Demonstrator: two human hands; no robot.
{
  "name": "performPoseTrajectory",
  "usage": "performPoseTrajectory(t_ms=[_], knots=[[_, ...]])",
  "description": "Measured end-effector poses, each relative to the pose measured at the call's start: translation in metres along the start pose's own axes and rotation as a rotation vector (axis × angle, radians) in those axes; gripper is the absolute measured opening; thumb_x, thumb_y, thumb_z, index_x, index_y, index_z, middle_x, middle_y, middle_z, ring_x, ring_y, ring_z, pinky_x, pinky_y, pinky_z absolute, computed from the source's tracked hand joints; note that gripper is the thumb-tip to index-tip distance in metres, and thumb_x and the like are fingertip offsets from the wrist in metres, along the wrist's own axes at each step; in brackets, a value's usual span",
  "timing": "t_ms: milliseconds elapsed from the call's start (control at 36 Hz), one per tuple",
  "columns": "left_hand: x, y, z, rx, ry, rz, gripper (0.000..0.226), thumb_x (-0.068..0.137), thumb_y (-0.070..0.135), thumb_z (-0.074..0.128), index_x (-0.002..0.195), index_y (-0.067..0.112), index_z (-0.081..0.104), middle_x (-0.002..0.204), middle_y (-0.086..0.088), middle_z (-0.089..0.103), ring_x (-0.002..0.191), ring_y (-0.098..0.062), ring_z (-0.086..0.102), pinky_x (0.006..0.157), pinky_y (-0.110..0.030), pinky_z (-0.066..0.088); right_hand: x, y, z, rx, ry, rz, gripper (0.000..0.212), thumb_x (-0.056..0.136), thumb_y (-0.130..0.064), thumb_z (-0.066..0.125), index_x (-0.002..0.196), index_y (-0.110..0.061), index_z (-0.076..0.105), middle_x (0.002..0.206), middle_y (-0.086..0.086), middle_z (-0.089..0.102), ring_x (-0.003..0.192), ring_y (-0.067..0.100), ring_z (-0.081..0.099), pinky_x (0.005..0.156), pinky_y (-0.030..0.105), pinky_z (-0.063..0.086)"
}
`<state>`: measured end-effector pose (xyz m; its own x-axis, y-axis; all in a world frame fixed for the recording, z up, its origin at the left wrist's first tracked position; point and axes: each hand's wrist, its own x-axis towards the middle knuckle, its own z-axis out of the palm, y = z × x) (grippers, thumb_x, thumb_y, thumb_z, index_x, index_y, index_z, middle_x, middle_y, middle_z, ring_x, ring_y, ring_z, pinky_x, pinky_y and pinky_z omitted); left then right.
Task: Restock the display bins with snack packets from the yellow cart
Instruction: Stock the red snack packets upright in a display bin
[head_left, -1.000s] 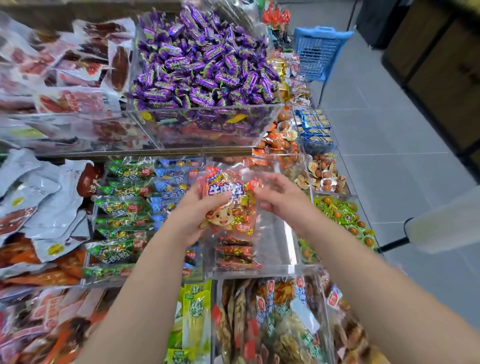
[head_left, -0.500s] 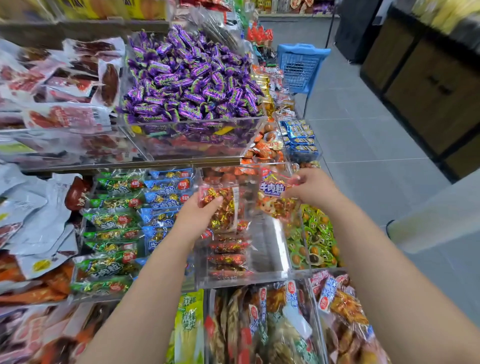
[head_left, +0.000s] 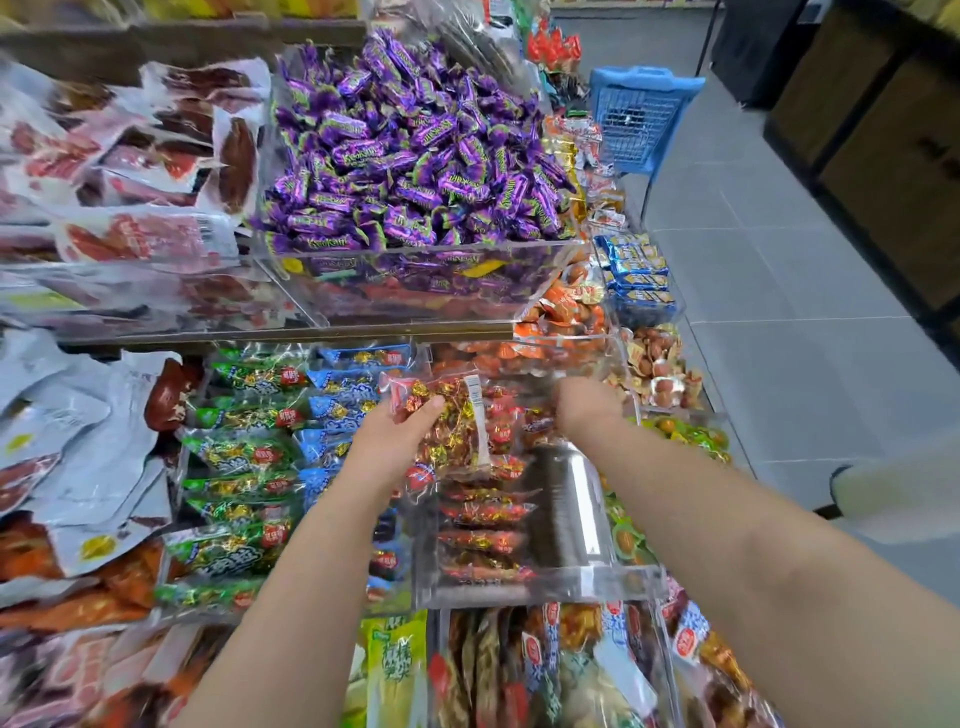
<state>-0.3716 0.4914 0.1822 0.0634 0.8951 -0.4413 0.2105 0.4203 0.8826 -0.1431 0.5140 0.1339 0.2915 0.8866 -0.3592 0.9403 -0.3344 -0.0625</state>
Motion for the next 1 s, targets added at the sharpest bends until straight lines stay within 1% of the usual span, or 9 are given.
performPoseTrajectory(t_ms=[56,139,250,306,417,500,750,889,1000], knots=[[-0.001,0.001,-0.003,-0.041,-0.033,-0.044,0.079,0.079,0.055,0.067,0.145,0.022,0.038,0.141,-0.005,0.05,0.127,-0.026,0.047,0.108,-0.052,0.035,0.004,-0.002,0.004,-0.069,0.017,0.011,0.025,0.084,-0.004,0.052,0.103,-0.011,0.066,0.106,0.01,0.067,0.101,0.029,0.063,0.073,0.031,0.046],[-0.002,0.004,-0.008,-0.066,-0.124,-0.083,0.095,0.056,0.051,0.075,0.138,0.013,0.045,0.129,-0.014,0.059,0.119,-0.035,0.055,0.106,-0.058,0.038,0.012,-0.004,0.01,-0.143,0.005,0.023,0.026,0.087,-0.006,0.051,0.108,-0.011,0.066,0.112,0.009,0.065,0.105,0.027,0.061,0.075,0.031,0.047],[0.002,0.001,-0.014,-0.058,-0.187,-0.093,0.081,0.058,0.033,0.079,0.131,0.013,0.05,0.121,-0.012,0.064,0.114,-0.033,0.059,0.104,-0.057,0.041,0.024,-0.002,0.016,-0.286,-0.03,0.027,0.039,0.091,-0.017,0.049,0.128,-0.008,0.054,0.137,0.013,0.048,0.136,0.031,0.028,0.098,0.038,0.041],[0.005,-0.002,-0.014,-0.055,-0.188,-0.095,0.061,0.07,0.024,0.078,0.126,0.014,0.053,0.118,-0.011,0.066,0.112,-0.032,0.061,0.102,-0.057,0.042,0.026,-0.002,0.021,-0.367,-0.039,0.012,0.043,0.091,-0.019,0.048,0.132,-0.006,0.05,0.141,0.015,0.041,0.139,0.035,0.019,0.103,0.041,0.037],[0.008,-0.005,-0.015,-0.053,-0.185,-0.098,0.035,0.081,0.017,0.073,0.113,0.014,0.059,0.106,-0.011,0.07,0.102,-0.031,0.066,0.098,-0.056,0.047,0.023,0.004,0.034,-0.352,0.068,-0.01,0.051,0.087,-0.021,0.054,0.133,-0.005,0.037,0.135,0.016,0.038,0.132,0.035,0.022,0.102,0.039,0.034],[0.007,-0.007,-0.015,-0.046,-0.195,-0.074,0.029,0.081,0.017,0.072,0.107,0.012,0.061,0.103,-0.012,0.071,0.101,-0.032,0.066,0.099,-0.055,0.046,0.021,0.011,0.039,-0.236,0.217,-0.093,0.04,0.082,-0.007,0.052,0.119,-0.013,0.039,0.128,0.015,0.037,0.125,0.034,0.026,0.103,0.041,0.031],[0.003,-0.005,-0.014,-0.091,-0.222,-0.054,0.036,0.076,0.024,0.075,0.109,0.021,0.061,0.104,-0.005,0.073,0.104,-0.028,0.066,0.101,-0.053,0.045,0.026,0.012,0.024,-0.137,0.234,-0.214,0.037,0.083,-0.002,0.051,0.119,-0.012,0.051,0.122,0.01,0.051,0.119,0.03,0.041,0.102,0.039,0.031],[0.002,-0.007,-0.014,-0.104,-0.217,-0.045,0.029,0.077,0.023,0.075,0.104,0.025,0.064,0.099,-0.001,0.075,0.1,-0.026,0.068,0.098,-0.053,0.047,0.013,0.011,0.035,0.007,0.472,-0.126,0.046,0.072,0.009,0.052,0.113,-0.008,0.042,0.115,0.017,0.042,0.106,0.031,0.038,0.09,0.036,0.035],[0.002,-0.007,-0.013,-0.083,-0.208,-0.043,0.036,0.071,0.032,0.078,0.104,0.026,0.064,0.099,0.0,0.074,0.099,-0.025,0.069,0.097,-0.053,0.048,0.014,0.006,0.033,0.32,0.302,0.065,0.031,0.085,0.009,0.041,0.113,-0.004,0.046,0.12,0.023,0.049,0.092,0.035,0.055,0.076,0.04,0.044]])
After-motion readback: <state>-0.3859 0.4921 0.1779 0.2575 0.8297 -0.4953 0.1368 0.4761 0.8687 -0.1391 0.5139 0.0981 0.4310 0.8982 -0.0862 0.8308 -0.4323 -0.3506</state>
